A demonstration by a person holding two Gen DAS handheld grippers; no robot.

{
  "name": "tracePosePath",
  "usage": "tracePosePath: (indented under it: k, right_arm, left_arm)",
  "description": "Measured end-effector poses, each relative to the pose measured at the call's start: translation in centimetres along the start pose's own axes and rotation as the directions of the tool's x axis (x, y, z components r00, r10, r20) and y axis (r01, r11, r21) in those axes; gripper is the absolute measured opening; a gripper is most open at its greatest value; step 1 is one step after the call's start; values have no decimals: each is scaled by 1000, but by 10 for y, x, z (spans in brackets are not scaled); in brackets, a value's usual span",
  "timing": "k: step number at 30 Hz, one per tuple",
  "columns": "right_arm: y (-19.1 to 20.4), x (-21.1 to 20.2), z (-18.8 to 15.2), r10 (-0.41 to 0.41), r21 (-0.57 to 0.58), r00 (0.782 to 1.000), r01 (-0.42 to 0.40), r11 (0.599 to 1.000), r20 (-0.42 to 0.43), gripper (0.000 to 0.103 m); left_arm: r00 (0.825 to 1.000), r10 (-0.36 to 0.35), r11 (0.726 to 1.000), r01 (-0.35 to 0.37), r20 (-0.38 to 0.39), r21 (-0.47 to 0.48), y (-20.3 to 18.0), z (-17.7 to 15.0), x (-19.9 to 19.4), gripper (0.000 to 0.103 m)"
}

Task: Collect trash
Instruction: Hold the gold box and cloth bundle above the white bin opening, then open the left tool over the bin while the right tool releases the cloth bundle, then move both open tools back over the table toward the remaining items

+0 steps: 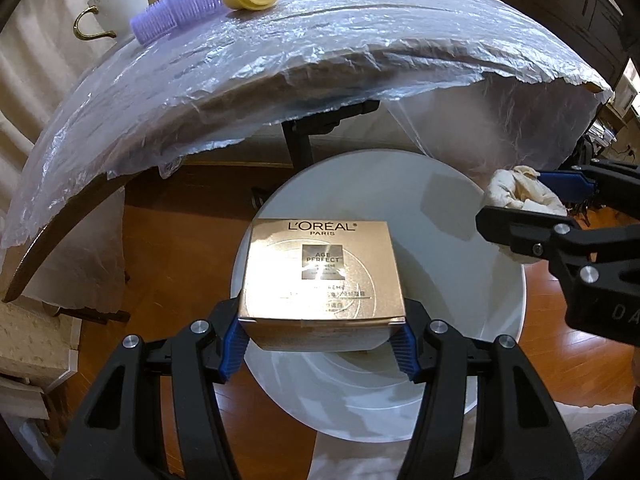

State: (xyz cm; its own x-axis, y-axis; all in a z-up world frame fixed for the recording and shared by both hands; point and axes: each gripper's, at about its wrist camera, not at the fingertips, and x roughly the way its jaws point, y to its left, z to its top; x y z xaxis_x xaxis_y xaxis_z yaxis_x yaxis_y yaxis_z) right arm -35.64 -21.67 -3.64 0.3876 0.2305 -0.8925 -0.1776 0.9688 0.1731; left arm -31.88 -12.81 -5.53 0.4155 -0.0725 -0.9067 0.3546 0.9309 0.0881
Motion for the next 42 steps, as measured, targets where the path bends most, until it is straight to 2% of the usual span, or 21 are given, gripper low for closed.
tracePosePath:
  k: [16,17,18,19,20,22,24,29,32,34,36,37,38,40,42]
  right_arm:
    - [5,6,-1,18,-17,1000,-18,1000,-14,51]
    - [5,4,-1,9,-14,1000,-9,1000,4,52]
    - [4,1,-2,7,-6,1000,-7,1000,21,65]
    - [3,-4,-3,14,7,999,-14,1000,45,79]
    - [1,-10,-4,20,21,997,-21,1000,68,81]
    - [0,-18,-4,15,25,996,-17,1000,88,82]
    - [-2,-28,-4,-6,22,993,4,1000,115,82]
    - [-10,-51,0,-7,44,987,-1,999,162,85]
    - [-11,-68,5,-8,48,980,-2,999,200,87]
    - [-11,-86,13,-9,35,969,0,999,248,92]
    - [-13,-105,23,-17,18,951,13,1000,309,96]
    - [-13,-115,31,-26,9,938,24,1000,346,99]
    - [-14,-121,39,-30,4,929,31,1000,368,99]
    - [-17,-132,60,-44,-6,914,50,999,403,99]
    - [-19,-133,83,-68,-1,905,76,997,421,99]
  left_arm:
    - [1000,3,1000,-3,9,4,-5,4,0,60]
    - [1000,3,1000,-3,20,3,-4,3,0,60]
    - [999,8,1000,-8,40,-2,-3,3,-1,63]
    - [998,10,1000,-9,62,-11,-1,3,-3,79]
    - [996,-10,1000,12,84,-23,0,4,-6,88]
    - [991,-78,994,85,109,-64,5,2,-9,88]
    - [990,-100,991,108,103,-78,6,2,-9,88]
    - [988,-96,993,103,119,-53,0,1,-13,88]
    - [987,-69,995,79,148,-63,0,6,-27,88]
    - [976,-78,993,95,204,-74,3,9,-50,88]
    - [949,-82,992,108,303,-68,7,15,-82,90]
    - [937,-75,992,104,340,-68,8,18,-93,99]
    - [923,-65,992,100,379,-73,11,21,-102,102]
    - [894,-43,991,94,446,-93,18,30,-117,102]
    - [897,-48,991,99,440,-94,23,47,-117,102]
